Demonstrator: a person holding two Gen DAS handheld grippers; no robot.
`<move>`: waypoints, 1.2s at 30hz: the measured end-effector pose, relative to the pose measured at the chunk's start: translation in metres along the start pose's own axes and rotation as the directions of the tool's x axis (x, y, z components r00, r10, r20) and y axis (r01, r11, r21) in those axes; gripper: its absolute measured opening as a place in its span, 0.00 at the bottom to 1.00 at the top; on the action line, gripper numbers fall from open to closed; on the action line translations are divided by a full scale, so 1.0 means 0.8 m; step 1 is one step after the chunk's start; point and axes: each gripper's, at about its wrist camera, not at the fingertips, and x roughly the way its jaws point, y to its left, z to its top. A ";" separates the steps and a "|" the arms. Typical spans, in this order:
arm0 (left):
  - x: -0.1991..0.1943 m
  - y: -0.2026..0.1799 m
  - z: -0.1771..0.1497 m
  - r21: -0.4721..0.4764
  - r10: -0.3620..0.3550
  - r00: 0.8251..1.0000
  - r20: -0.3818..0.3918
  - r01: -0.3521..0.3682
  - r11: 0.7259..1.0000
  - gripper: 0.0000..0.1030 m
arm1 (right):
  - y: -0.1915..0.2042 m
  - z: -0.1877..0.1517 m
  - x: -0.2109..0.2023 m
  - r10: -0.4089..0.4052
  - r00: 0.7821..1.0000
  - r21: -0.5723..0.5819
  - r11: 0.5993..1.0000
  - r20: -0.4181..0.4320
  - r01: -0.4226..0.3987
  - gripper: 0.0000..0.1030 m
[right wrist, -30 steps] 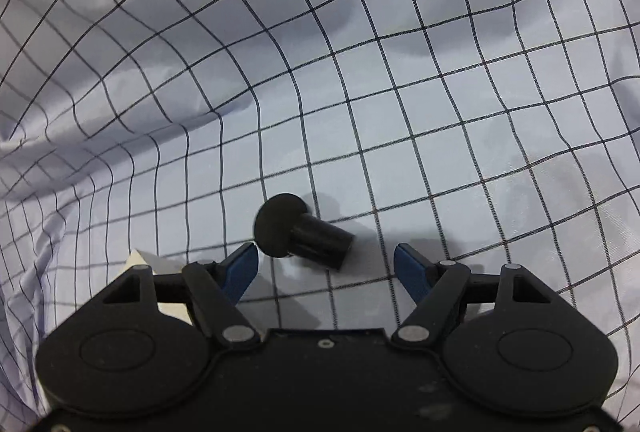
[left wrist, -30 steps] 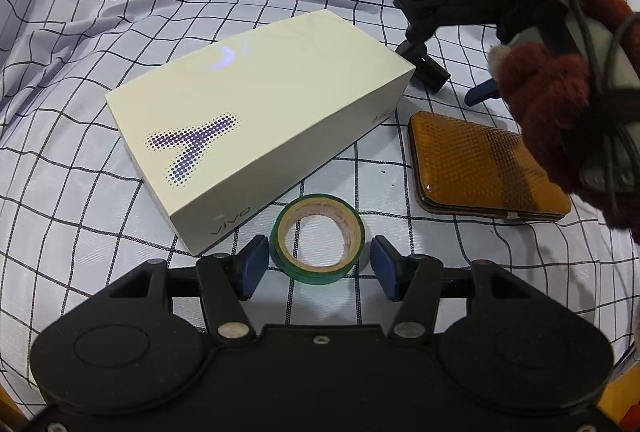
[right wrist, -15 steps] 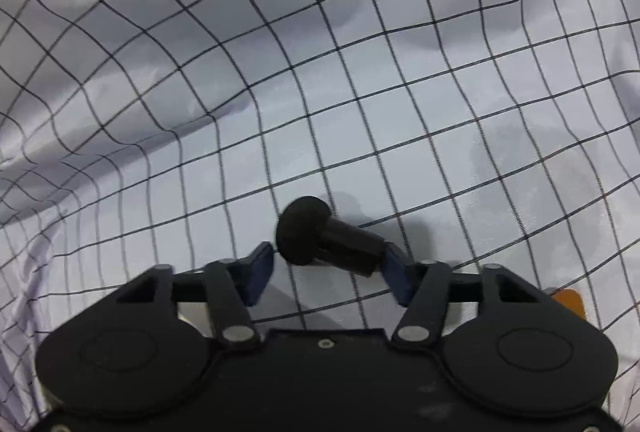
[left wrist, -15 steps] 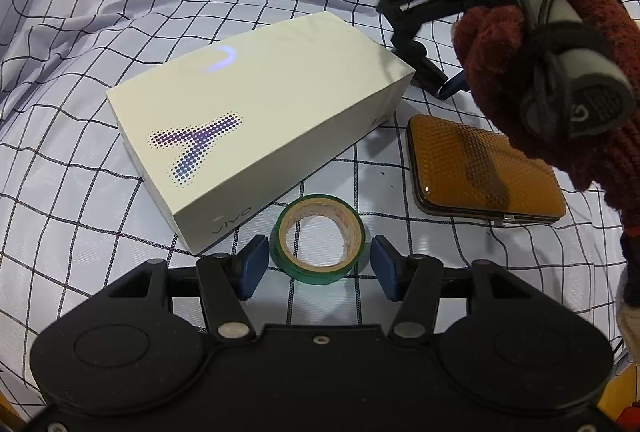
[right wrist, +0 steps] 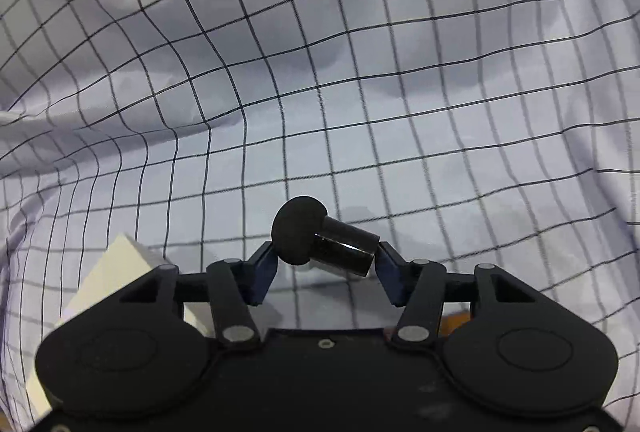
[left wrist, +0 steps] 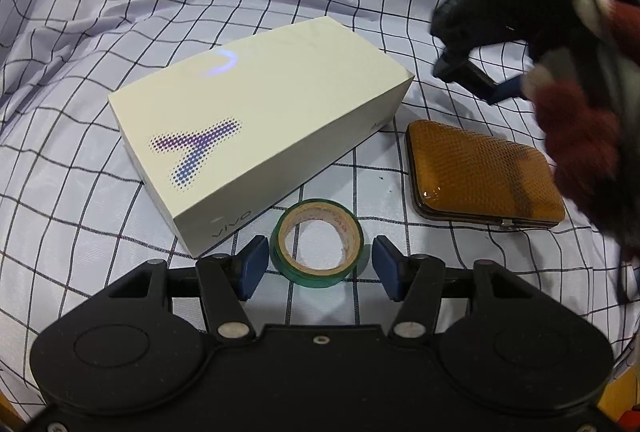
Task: Organize soft objects
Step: 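Carry the tape roll and black stopper with both tools to the basket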
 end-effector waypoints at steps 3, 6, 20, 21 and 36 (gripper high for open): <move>-0.001 -0.004 0.002 0.016 0.005 1.000 0.007 -0.005 1.000 0.53 | -0.015 -0.012 -0.026 -0.004 0.999 -0.021 1.000 0.041 0.005 0.52; 0.001 -0.009 0.003 0.028 0.002 1.000 0.007 -0.002 1.000 0.52 | -0.032 -0.022 -0.051 -0.021 0.996 -0.034 0.999 0.088 0.024 0.52; -0.022 -0.027 -0.005 0.083 -0.014 0.999 0.045 0.010 0.997 0.46 | -0.071 -0.089 -0.114 0.023 0.990 -0.096 0.995 0.142 -0.010 0.52; -0.026 -0.027 -0.006 0.085 -0.014 0.999 0.048 0.010 0.996 0.46 | -0.071 -0.095 -0.117 0.031 0.989 -0.097 0.995 0.142 -0.017 0.52; -0.113 -0.023 -0.050 0.088 0.002 0.996 0.091 -0.010 0.996 0.46 | -0.072 -0.189 -0.215 0.153 0.971 -0.162 0.979 0.184 -0.123 0.52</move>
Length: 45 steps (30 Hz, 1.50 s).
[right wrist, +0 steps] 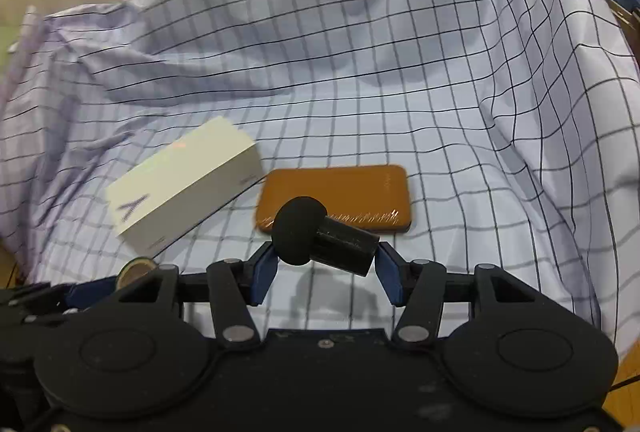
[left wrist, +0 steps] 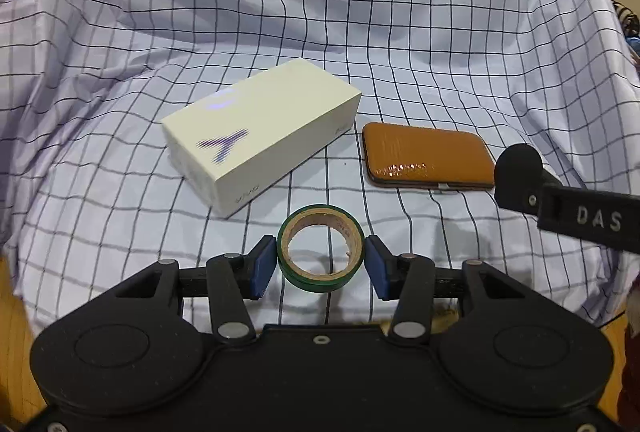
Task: Organize soft objects
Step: 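Carry the tape roll and black stopper with both tools to the basket, then open the left tool to drop the tape roll while the right tool releases the stopper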
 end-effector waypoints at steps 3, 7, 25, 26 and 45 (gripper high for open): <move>-0.019 0.001 -0.013 -0.002 0.002 1.000 0.006 -0.002 1.000 0.46 | 0.007 -0.020 -0.025 0.023 1.000 -0.012 1.000 0.012 -0.023 0.52; -0.041 0.000 -0.032 -0.004 0.001 1.000 0.012 -0.001 1.000 0.46 | 0.011 -0.047 -0.058 0.050 0.998 -0.017 0.999 0.028 -0.049 0.52; -0.090 -0.018 -0.110 -0.047 -0.018 1.000 -0.016 0.017 0.999 0.46 | 0.001 -0.132 -0.138 0.071 0.996 0.036 0.997 0.058 -0.073 0.52; -0.091 -0.019 -0.114 -0.050 -0.015 1.000 -0.016 0.015 0.999 0.46 | 0.000 -0.136 -0.140 0.069 0.996 0.040 0.997 0.058 -0.071 0.52; -0.113 0.000 -0.140 -0.125 0.044 0.999 0.016 -0.042 0.991 0.46 | 0.009 -0.179 -0.163 0.058 0.998 0.030 0.998 0.030 -0.059 0.52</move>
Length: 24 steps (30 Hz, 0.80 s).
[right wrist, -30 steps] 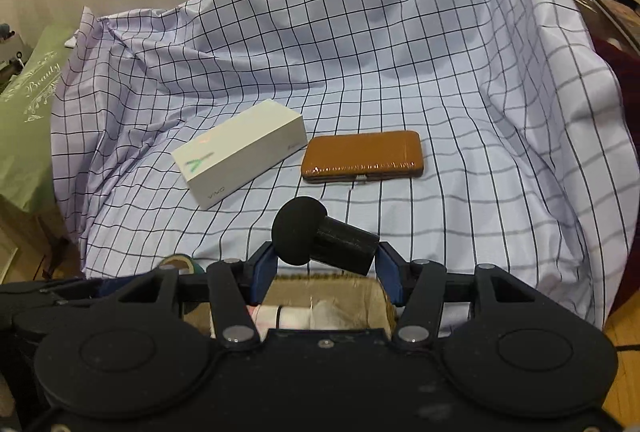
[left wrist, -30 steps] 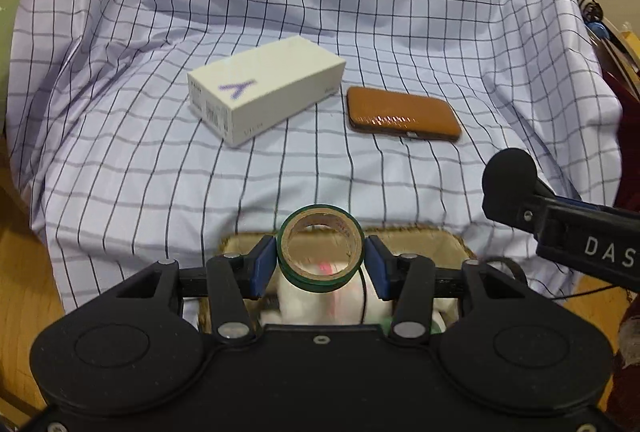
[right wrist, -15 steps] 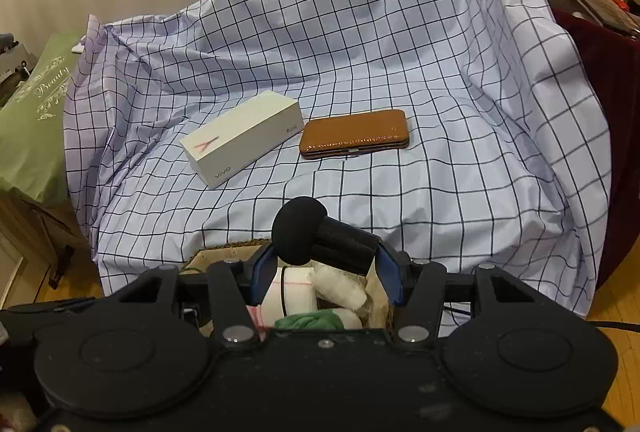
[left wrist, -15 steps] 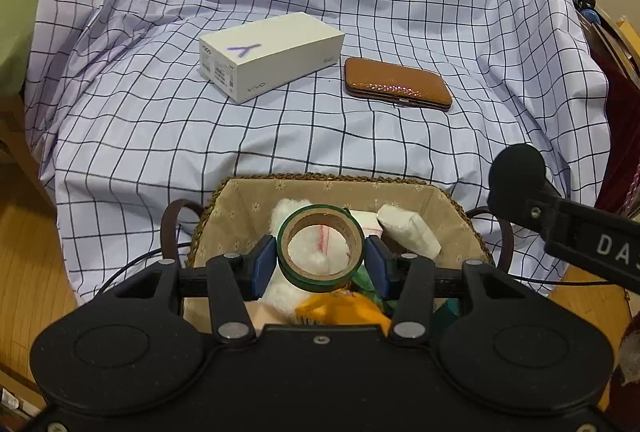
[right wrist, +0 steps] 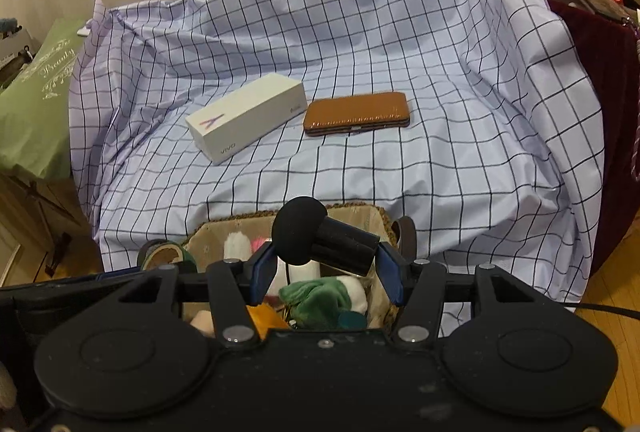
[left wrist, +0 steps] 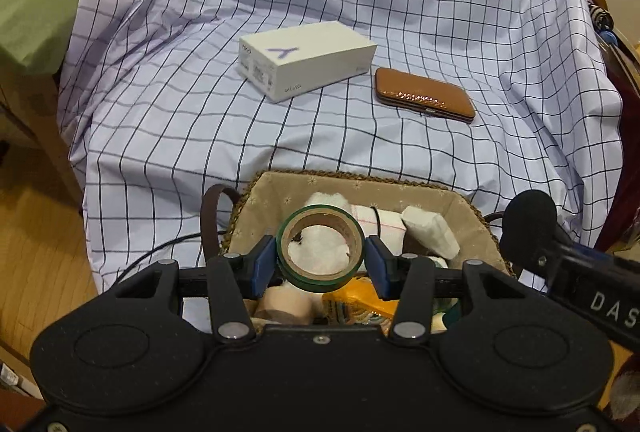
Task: Organize soft objects
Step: 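Open the left tool to drop the tape roll while the right tool releases the stopper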
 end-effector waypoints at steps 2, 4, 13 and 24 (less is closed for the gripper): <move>0.001 0.002 -0.002 -0.007 -0.003 1.000 -0.007 0.003 1.000 0.46 | 0.002 -0.003 0.002 0.001 1.000 -0.007 1.000 -0.009 -0.001 0.52; 0.001 0.001 -0.004 -0.005 -0.001 1.000 -0.010 0.001 1.000 0.46 | 0.003 -0.005 0.003 0.001 1.000 -0.012 1.000 -0.016 -0.002 0.52; -0.003 0.002 -0.006 -0.010 0.017 1.000 0.009 -0.017 1.000 0.56 | 0.001 -0.008 0.010 -0.004 0.999 -0.012 1.000 -0.042 0.004 0.52; -0.005 0.001 -0.012 0.003 0.044 0.999 0.010 -0.044 0.999 0.64 | 0.002 -0.011 0.016 -0.017 0.998 -0.020 1.000 -0.067 0.016 0.53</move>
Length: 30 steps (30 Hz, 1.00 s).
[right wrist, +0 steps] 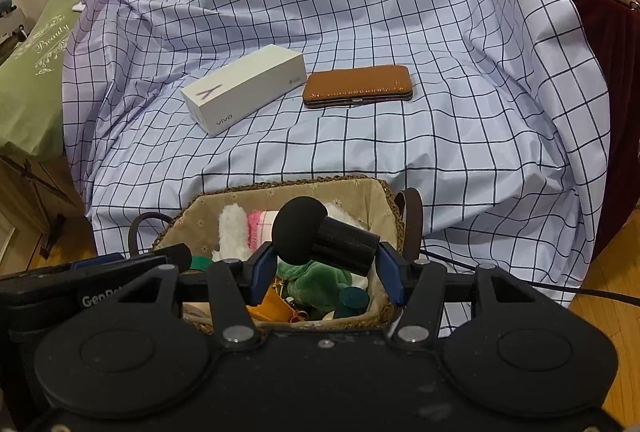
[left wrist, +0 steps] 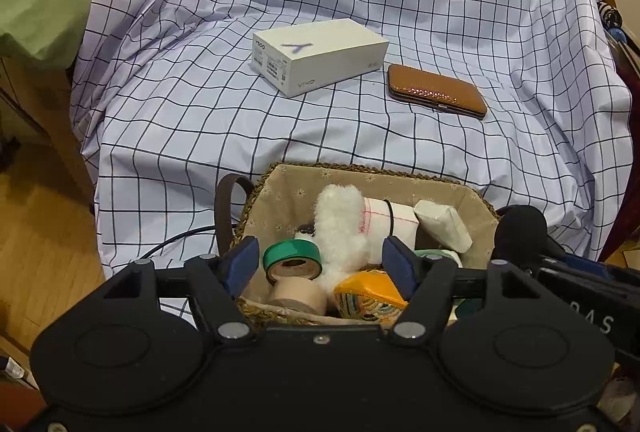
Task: Organize soft objects
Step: 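Open the left tool to drop the tape roll while the right tool releases the stopper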
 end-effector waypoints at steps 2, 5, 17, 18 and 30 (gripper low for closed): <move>-0.001 0.000 -0.001 0.005 0.015 1.000 0.004 -0.015 1.000 0.68 | 0.000 0.000 0.001 -0.003 1.000 -0.002 1.000 -0.003 0.003 0.53; -0.005 0.001 -0.002 0.011 0.040 0.999 0.022 -0.040 0.999 0.69 | 0.000 0.000 0.001 -0.004 1.000 -0.006 1.000 -0.004 0.004 0.53; -0.007 0.006 -0.006 0.012 0.052 0.999 0.016 -0.052 0.999 0.75 | 0.003 0.000 0.000 0.010 1.000 -0.018 1.000 0.007 -0.010 0.54; -0.007 0.006 -0.006 0.012 0.052 0.999 0.016 -0.052 0.999 0.75 | 0.003 0.000 0.000 0.009 1.000 -0.019 1.000 0.008 -0.009 0.55; -0.011 0.004 -0.006 0.029 0.060 0.998 0.018 -0.061 0.998 0.82 | -0.002 -0.001 -0.002 -0.041 0.999 -0.026 0.999 0.015 0.042 0.63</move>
